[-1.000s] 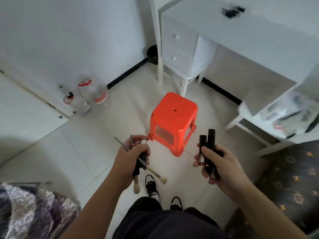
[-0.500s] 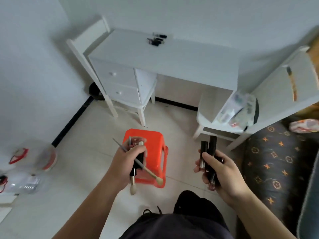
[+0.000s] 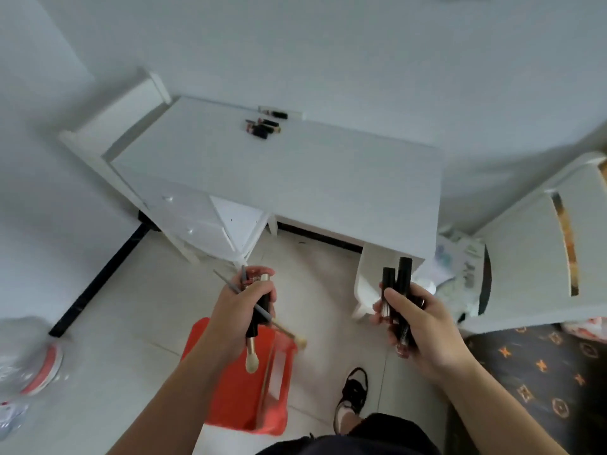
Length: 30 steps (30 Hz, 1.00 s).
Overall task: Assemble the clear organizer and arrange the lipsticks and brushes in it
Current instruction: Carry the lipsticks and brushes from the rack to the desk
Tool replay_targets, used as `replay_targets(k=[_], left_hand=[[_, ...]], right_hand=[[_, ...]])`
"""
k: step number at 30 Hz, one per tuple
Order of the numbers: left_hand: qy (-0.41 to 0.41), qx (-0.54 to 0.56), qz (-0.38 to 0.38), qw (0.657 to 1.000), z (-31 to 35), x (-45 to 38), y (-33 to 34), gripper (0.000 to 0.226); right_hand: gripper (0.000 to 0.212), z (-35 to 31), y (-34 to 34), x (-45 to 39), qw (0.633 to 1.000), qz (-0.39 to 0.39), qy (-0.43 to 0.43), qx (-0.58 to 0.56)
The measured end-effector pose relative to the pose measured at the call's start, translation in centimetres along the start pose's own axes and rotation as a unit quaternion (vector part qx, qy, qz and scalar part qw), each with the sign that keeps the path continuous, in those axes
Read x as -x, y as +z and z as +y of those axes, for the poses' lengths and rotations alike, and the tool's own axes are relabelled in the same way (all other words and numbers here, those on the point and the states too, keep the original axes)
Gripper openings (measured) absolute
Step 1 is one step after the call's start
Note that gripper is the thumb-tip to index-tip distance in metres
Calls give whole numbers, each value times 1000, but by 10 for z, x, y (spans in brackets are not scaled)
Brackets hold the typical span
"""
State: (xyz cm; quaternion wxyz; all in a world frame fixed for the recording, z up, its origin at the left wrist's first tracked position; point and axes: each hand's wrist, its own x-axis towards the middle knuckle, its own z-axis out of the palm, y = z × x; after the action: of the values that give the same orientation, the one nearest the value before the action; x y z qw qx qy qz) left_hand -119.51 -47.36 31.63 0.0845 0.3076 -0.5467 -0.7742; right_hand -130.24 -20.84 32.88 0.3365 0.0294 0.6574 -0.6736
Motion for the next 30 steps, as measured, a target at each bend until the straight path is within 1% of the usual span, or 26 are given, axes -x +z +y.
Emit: replay_targets(k=[4,7,9,12,15,18,22,26,30], left_hand=[[20,9,5,1000,22,-56,53,27],[28,19,10,999,37,-89,78,27],[29,20,9,999,48,-111,85,27],[22,14,18,999,63,-148,86,28],[13,-3,38,999,75,-193,82,20],[8,-17,69,997,88,-247,78,14],[11,-40,80,996,107,-332,73,8],[2,-83,94,992,122,-420,65,12],[-26,-126,109,986,122,-483,60,20]], right_hand=[[23,-54,-38,-55,999,-7,-13,35],[14,-85,-52,-93,997,-9,-45,57],[9,-98,-56,-116,996,-5,-58,64],[11,-115,-55,-149,994,4,-54,90],[12,-130,-52,-183,993,1,-47,106],[14,-146,-42,-222,990,-5,-43,132],[12,-170,-14,-289,979,-19,-43,199],[3,-185,25,-370,970,-19,-41,238],[6,-187,56,-447,963,-26,-26,269]])
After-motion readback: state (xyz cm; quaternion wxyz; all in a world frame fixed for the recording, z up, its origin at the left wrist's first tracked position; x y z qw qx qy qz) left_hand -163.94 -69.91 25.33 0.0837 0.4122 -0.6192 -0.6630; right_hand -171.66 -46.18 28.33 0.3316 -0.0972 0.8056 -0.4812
